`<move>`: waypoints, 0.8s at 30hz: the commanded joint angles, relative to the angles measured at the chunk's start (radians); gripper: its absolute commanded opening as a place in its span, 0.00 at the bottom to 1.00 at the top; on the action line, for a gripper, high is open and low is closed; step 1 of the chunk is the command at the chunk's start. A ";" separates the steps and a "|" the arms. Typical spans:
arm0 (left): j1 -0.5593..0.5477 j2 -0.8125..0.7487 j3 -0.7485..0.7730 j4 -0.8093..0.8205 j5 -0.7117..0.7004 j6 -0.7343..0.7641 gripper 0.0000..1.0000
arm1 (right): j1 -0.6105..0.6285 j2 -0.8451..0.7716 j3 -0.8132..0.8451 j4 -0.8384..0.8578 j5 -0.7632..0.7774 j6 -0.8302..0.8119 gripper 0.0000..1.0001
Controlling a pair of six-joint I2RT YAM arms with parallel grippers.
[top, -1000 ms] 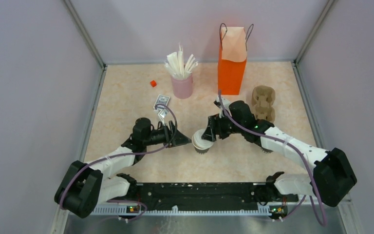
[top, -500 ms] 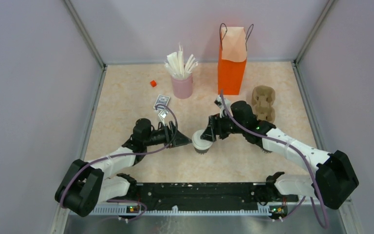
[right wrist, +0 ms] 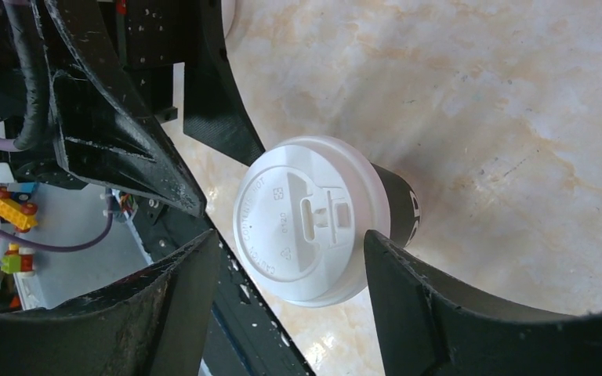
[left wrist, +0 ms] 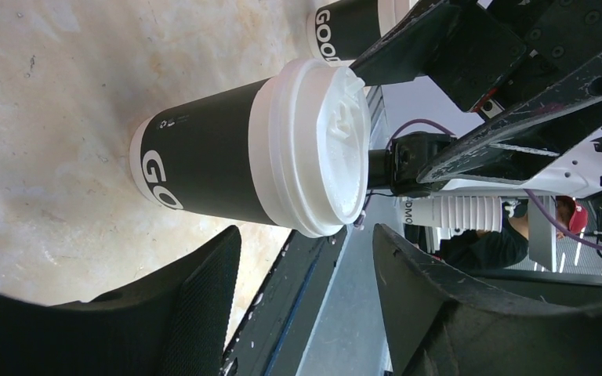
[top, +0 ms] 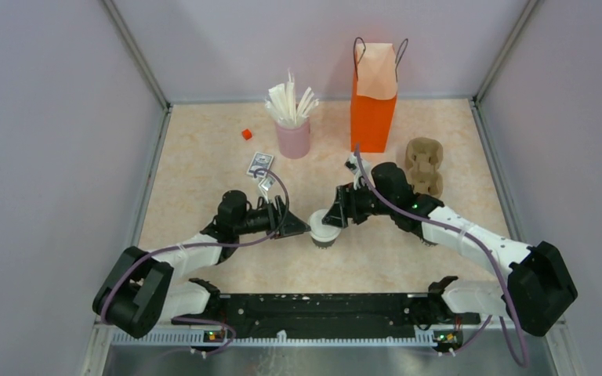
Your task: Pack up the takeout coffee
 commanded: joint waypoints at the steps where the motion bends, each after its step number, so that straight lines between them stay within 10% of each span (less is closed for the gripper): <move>1: -0.007 0.013 -0.001 0.053 -0.001 0.017 0.67 | -0.009 -0.016 -0.009 0.047 -0.012 0.004 0.66; 24: -0.012 0.009 0.045 -0.102 -0.076 0.132 0.56 | -0.012 -0.003 0.031 -0.016 0.063 -0.046 0.54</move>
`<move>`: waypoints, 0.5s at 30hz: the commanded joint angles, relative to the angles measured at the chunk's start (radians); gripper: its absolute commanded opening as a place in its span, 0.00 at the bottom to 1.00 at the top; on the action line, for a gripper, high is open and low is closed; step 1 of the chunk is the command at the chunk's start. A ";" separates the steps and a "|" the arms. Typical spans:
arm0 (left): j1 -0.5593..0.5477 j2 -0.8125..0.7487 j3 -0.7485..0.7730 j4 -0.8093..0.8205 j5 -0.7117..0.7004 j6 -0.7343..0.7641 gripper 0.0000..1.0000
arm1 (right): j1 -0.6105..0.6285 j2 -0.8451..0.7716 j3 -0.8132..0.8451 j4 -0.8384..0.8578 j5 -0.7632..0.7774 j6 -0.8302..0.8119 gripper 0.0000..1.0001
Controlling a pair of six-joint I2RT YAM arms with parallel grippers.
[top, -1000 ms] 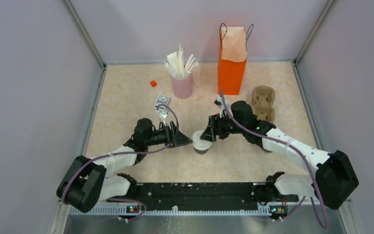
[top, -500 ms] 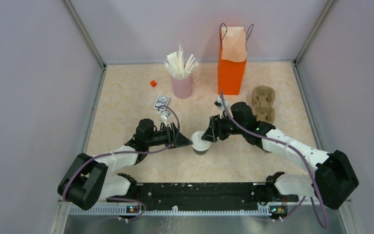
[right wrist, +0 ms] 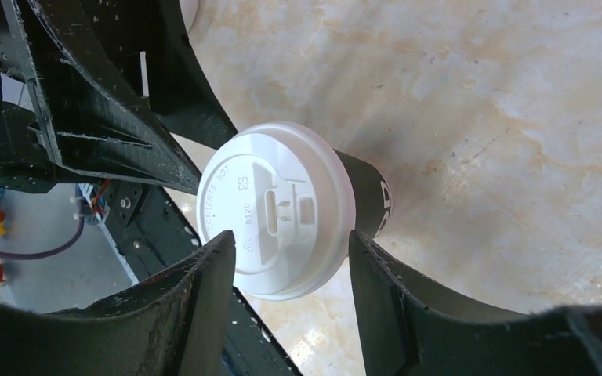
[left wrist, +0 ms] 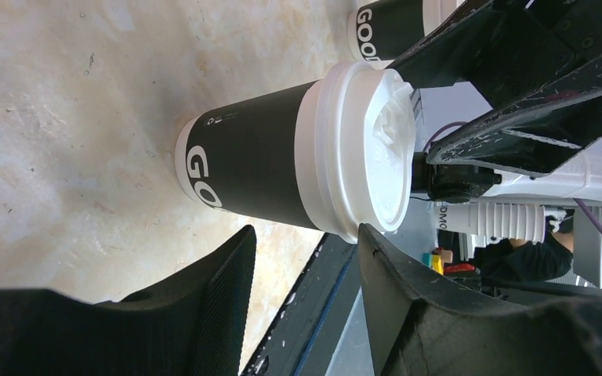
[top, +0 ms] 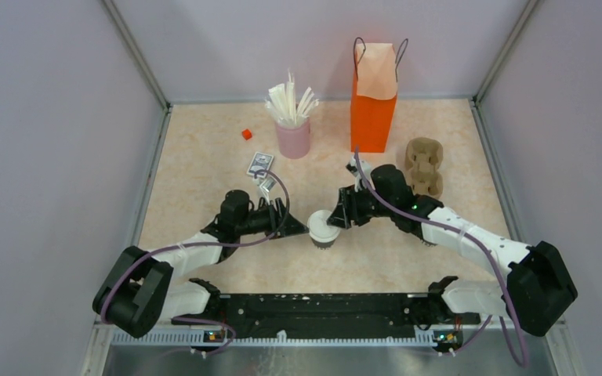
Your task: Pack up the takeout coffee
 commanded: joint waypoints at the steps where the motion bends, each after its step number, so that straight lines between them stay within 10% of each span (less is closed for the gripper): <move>1: -0.002 0.001 0.034 -0.014 -0.019 0.040 0.56 | -0.011 0.006 0.048 0.014 0.011 -0.026 0.54; 15: -0.004 0.008 0.035 -0.063 -0.044 0.077 0.57 | -0.010 0.076 0.046 0.085 -0.007 -0.042 0.75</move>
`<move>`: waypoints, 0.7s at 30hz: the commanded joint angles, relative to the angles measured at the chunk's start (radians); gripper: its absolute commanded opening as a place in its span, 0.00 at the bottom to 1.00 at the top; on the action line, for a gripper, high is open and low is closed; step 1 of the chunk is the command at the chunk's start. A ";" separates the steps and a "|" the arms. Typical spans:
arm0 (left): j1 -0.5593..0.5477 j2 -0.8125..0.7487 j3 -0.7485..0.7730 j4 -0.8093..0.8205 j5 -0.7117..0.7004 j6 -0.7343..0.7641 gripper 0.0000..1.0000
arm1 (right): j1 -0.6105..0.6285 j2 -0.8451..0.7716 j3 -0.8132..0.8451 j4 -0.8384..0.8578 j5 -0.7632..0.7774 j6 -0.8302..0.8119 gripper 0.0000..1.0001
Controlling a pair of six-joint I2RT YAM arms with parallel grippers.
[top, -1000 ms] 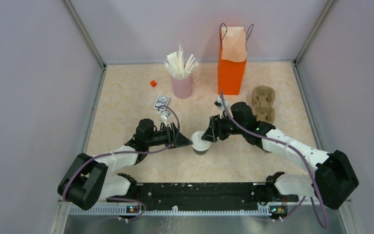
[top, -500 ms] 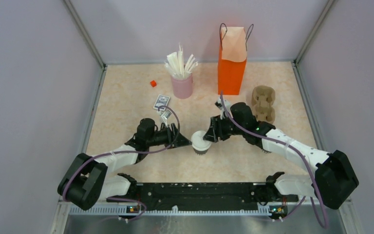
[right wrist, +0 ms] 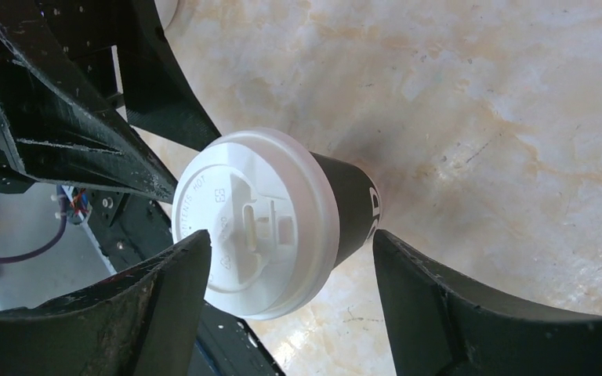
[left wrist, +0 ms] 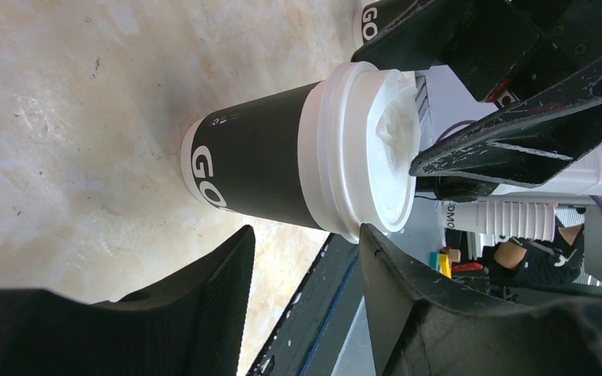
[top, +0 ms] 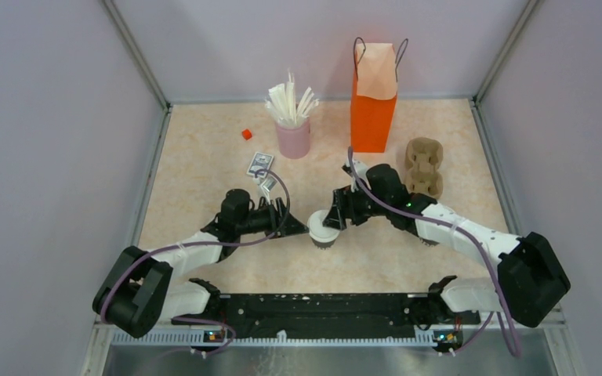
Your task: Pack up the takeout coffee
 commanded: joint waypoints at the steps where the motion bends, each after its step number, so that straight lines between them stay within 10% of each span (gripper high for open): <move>1: -0.005 0.008 0.020 -0.031 -0.039 0.049 0.57 | -0.011 0.023 0.029 0.087 -0.022 -0.012 0.76; 21: -0.016 0.064 0.071 -0.229 -0.187 0.139 0.55 | -0.010 0.112 -0.186 0.318 -0.035 0.036 0.72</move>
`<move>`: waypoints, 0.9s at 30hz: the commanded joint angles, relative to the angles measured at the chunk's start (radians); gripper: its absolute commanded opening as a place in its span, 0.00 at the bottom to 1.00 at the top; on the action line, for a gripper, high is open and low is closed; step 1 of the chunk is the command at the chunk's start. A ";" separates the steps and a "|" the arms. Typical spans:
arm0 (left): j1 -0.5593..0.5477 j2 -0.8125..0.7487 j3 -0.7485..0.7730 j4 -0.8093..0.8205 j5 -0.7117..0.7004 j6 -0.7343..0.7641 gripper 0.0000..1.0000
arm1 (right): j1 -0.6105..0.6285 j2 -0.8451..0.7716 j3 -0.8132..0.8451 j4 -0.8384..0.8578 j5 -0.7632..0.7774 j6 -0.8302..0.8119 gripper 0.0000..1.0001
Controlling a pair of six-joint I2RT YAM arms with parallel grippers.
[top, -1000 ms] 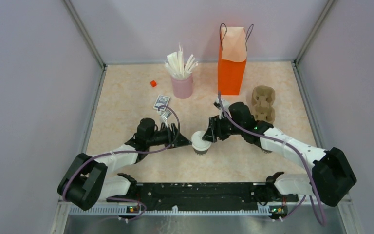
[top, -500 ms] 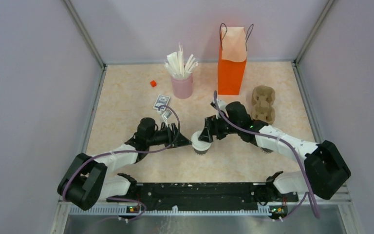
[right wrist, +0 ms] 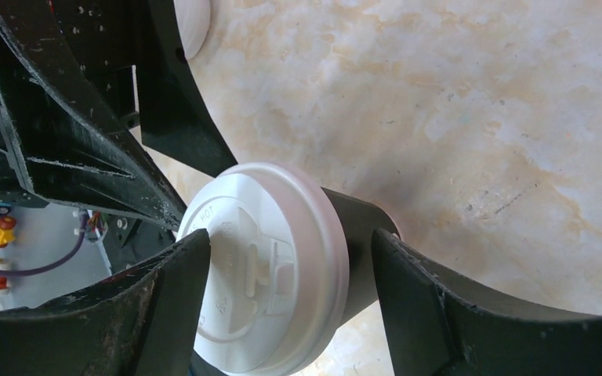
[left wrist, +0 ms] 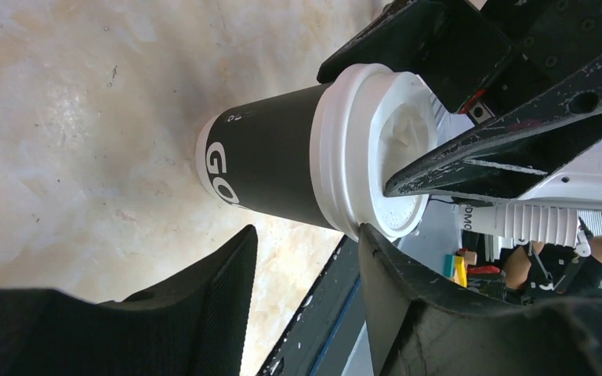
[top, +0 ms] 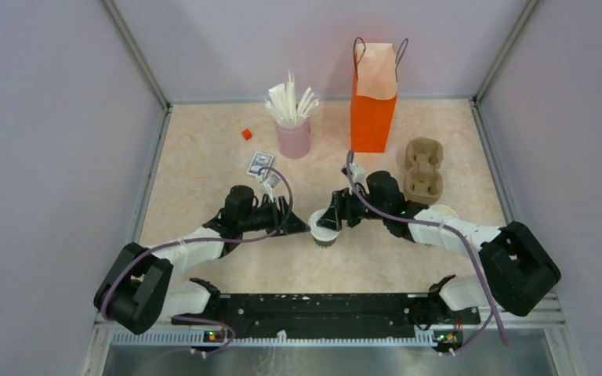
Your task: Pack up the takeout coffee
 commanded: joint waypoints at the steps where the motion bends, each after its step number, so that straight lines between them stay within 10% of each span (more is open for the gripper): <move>1: -0.009 0.055 0.030 -0.164 -0.155 0.091 0.55 | -0.004 0.026 -0.089 0.022 0.035 -0.010 0.72; 27: -0.023 -0.095 0.210 -0.262 -0.123 0.087 0.77 | -0.013 -0.098 0.077 -0.105 0.009 -0.006 0.82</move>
